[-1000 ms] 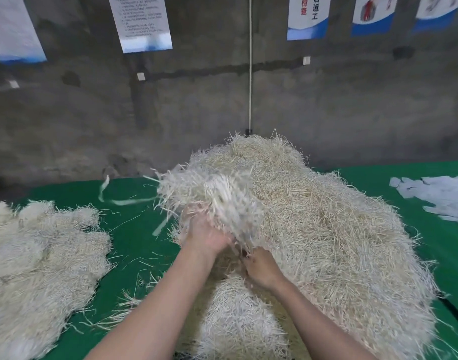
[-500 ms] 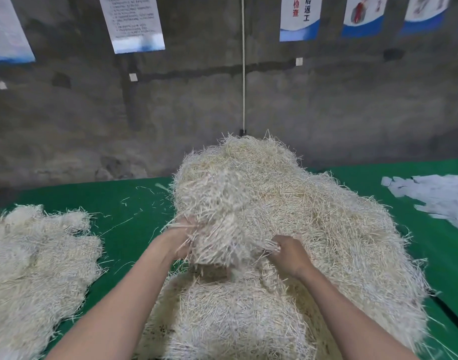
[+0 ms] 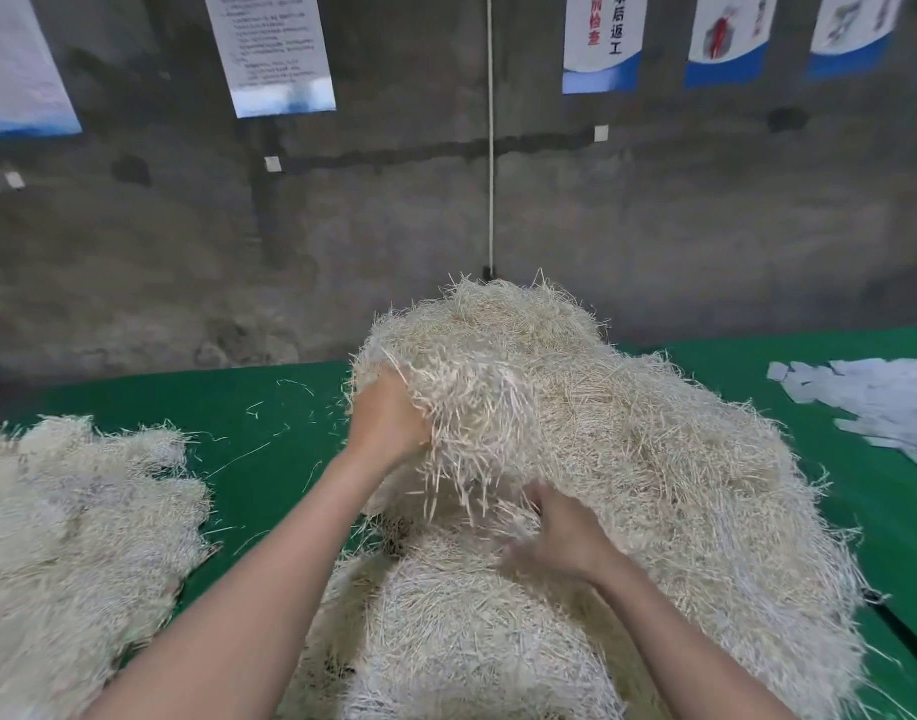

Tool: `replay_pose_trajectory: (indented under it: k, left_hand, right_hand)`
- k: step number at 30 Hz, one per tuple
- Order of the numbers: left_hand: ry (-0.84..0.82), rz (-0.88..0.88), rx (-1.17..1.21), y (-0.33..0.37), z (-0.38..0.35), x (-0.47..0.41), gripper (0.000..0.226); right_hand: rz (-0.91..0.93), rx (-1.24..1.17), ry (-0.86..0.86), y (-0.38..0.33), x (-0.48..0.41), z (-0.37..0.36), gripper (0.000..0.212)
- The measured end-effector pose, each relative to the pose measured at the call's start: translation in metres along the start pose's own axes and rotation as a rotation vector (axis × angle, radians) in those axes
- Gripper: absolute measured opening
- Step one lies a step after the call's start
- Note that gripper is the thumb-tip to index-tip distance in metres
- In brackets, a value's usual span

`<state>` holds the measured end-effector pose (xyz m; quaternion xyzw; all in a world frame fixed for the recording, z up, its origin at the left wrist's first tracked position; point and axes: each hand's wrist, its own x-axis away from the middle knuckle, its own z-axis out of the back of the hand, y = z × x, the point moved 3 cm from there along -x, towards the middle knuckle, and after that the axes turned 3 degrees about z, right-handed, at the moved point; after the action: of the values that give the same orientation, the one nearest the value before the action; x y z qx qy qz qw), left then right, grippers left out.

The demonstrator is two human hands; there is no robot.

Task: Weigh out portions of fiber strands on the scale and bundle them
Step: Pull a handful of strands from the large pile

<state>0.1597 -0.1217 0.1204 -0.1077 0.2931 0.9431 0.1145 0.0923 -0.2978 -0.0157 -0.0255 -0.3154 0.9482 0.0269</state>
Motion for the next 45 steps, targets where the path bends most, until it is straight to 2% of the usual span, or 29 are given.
replay_pose_trajectory:
  k: [3,6,8,9,10,12,14,15,17,19,20,21,22,23,24,25,26,28,30,31,32,33,35,37,39,40,43,44,45]
  left_hand:
    - [0.005,-0.048,0.061,-0.004,-0.006,0.011,0.047]
    - [0.113,-0.166,0.138,-0.004,0.003,0.022,0.035]
    - [0.193,-0.288,0.167,0.002,0.010,0.030,0.039]
    - [0.231,-0.349,0.238,0.008,0.017,0.036,0.041]
    - [0.286,-0.430,0.281,0.013,0.026,0.040,0.043]
    - [0.368,-0.568,0.202,0.024,0.045,0.053,0.050]
    - [0.422,-0.577,0.153,0.025,0.063,0.058,0.040]
    - [0.441,-0.556,0.158,0.026,0.073,0.062,0.040]
    - [0.359,-0.580,0.244,0.025,0.090,0.063,0.051]
    - [0.052,-0.522,0.260,0.014,0.096,0.057,0.078]
    - [-0.137,-0.431,0.226,0.005,0.094,0.055,0.097]
    - [-0.307,-0.325,0.201,-0.002,0.090,0.056,0.111]
    - [-0.396,-0.250,0.185,-0.008,0.086,0.059,0.119]
    - [-0.385,-0.232,0.194,-0.009,0.081,0.064,0.117]
    - [-0.282,-0.267,0.208,-0.008,0.076,0.065,0.097]
    - [-0.110,-0.335,0.211,-0.006,0.072,0.066,0.062]
    - [0.062,-0.372,0.198,-0.004,0.070,0.066,0.035]
    - [0.263,-0.327,0.220,-0.008,0.067,0.062,0.016]
    - [0.288,-0.208,0.329,-0.017,0.063,0.055,0.032]
    - [0.269,-0.163,0.408,-0.021,0.061,0.050,0.041]
    - [0.236,-0.118,0.501,-0.022,0.061,0.047,0.045]
    - [0.196,-0.081,0.594,-0.022,0.061,0.045,0.047]
    - [0.060,-0.045,0.712,-0.022,0.060,0.042,0.054]
    - [-0.249,-0.088,0.660,-0.021,0.053,0.042,0.066]
    - [-0.639,-0.148,0.424,-0.017,0.034,0.050,0.070]
    - [-0.770,-0.183,0.301,-0.013,0.021,0.054,0.075]
    - [-0.932,-0.204,0.037,-0.006,-0.027,0.058,0.090]
    - [-0.932,-0.193,-0.067,-0.005,-0.040,0.058,0.084]
    - [-0.891,-0.212,-0.194,-0.004,-0.051,0.056,0.066]
  right_hand:
    - [0.173,-0.236,0.080,-0.035,0.002,0.043,0.095]
    - [0.355,-0.723,-0.018,-0.075,0.013,0.076,0.130]
    - [0.373,-0.915,-0.055,-0.099,0.017,0.084,0.130]
    - [0.358,-1.004,-0.091,-0.106,0.018,0.083,0.118]
    - [0.318,-1.097,-0.121,-0.115,0.021,0.081,0.092]
    - [0.190,-1.299,-0.115,-0.133,0.025,0.080,0.019]
    - [0.197,-1.463,-0.158,-0.152,0.026,0.083,0.011]
    - [0.221,-1.455,-0.181,-0.161,0.024,0.086,0.002]
    - [0.206,-1.305,-0.150,-0.179,0.020,0.092,0.038]
    - [0.154,-1.227,-0.104,-0.189,0.017,0.096,0.088]
    - [0.143,-1.208,-0.094,-0.192,0.013,0.095,0.104]
    - [0.135,-1.184,-0.087,-0.192,0.011,0.091,0.106]
    - [0.108,-1.146,-0.082,-0.192,0.012,0.085,0.097]
    - [0.085,-1.115,-0.081,-0.191,0.013,0.079,0.077]
    - [0.054,-1.109,-0.091,-0.189,0.014,0.071,0.052]
    - [0.049,-1.146,-0.132,-0.186,0.014,0.062,0.033]
    - [0.075,-1.216,-0.191,-0.182,0.015,0.055,0.025]
    - [0.154,-1.330,-0.299,-0.167,0.017,0.045,0.031]
    - [0.133,-1.261,-0.403,-0.138,0.018,0.031,0.062]
    - [0.079,-1.081,-0.443,-0.122,0.020,0.019,0.071]
    - [0.043,-0.836,-0.493,-0.107,0.025,0.007,0.065]
    - [0.009,-0.628,-0.491,-0.093,0.027,-0.004,0.046]
    - [-0.083,-0.505,-0.310,-0.069,0.021,-0.009,0.014]
    - [-0.153,-0.687,-0.121,-0.055,0.007,0.004,0.022]
    - [-0.163,-0.845,-0.013,-0.056,-0.005,0.024,0.026]
    - [-0.141,-0.841,0.025,-0.060,-0.012,0.034,0.029]
    - [0.021,-0.856,0.050,-0.080,-0.025,0.054,0.047]
    - [0.046,-0.928,0.054,-0.083,-0.028,0.056,0.048]
    - [0.062,-0.965,0.087,-0.083,-0.030,0.058,0.046]
